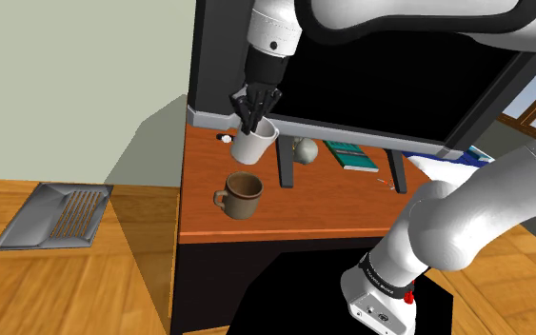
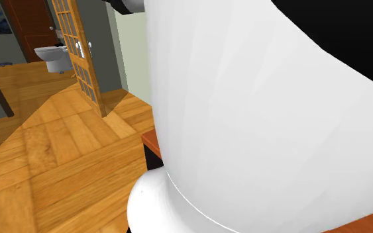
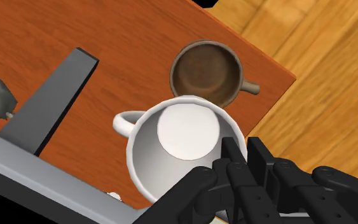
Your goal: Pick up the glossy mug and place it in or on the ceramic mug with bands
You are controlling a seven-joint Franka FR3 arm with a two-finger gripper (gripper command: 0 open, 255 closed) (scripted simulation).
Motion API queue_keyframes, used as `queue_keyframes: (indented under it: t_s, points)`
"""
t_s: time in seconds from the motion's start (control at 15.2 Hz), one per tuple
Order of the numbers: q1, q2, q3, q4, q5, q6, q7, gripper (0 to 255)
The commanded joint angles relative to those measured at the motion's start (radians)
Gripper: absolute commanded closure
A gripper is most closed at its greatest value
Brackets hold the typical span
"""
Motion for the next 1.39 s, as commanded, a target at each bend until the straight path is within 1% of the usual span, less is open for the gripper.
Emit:
queue_keyframes:
  t_s: [0.0,0.07,1.25,1.32]
  points:
    - [0.019,-0.03,0.024,-0.006,0.016,-0.023,0.037,255]
    - [0.027,-0.039,0.036,-0.008,0.023,-0.031,0.054,255]
    - [0.031,0.004,0.06,-0.213,0.021,0.216,0.073,255]
    - [0.031,0.004,0.06,-0.213,0.021,0.216,0.073,255]
